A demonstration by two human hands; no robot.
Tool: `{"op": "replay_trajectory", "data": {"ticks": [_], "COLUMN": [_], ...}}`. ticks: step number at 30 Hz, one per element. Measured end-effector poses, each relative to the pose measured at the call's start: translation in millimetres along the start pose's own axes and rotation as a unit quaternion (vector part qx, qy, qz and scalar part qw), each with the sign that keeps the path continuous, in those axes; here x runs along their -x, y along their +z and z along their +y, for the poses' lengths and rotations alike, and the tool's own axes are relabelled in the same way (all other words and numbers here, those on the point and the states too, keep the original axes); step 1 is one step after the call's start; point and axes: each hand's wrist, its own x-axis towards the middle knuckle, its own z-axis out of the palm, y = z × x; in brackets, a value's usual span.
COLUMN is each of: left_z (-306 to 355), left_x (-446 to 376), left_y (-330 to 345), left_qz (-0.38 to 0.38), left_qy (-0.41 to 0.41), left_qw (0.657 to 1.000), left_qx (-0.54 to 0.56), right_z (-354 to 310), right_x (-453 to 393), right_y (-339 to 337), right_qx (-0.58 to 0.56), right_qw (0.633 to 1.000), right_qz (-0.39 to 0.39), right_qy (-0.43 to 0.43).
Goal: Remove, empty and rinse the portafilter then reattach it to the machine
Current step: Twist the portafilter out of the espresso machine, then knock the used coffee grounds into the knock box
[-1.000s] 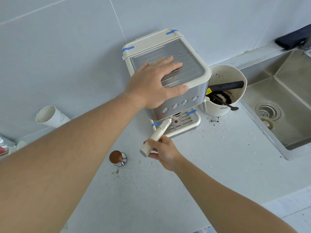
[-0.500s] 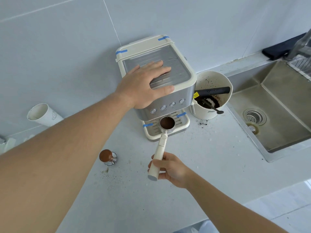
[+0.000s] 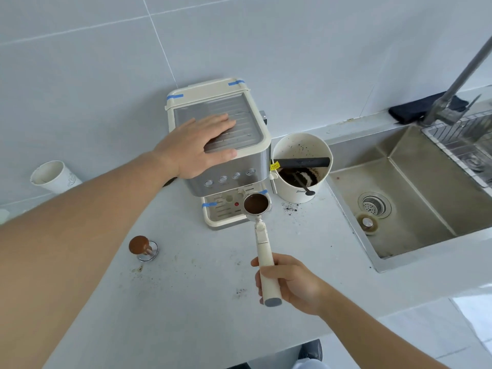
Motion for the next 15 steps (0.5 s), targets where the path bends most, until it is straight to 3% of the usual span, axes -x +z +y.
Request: {"op": "replay_trajectory", "data": {"ticks": [9,15], "left_z": [10,23], "left_x": [4,2], "left_y": [-3,1], "left_qz": [-0.022,0.004], "left_qy": [-0.039,-0.075], "left_qw": [0.999,0.997], "left_qx": [0.010,0.007], "right_z": [-26,-49], "right_x": [46,68], "right_y": [-40,-70], "right_qx": [-0.039,-0.070], "right_qw": [0.999,0.996], "right_qz": [-0.033,-0.055], "right_qy": [-0.010,-0.028]}}
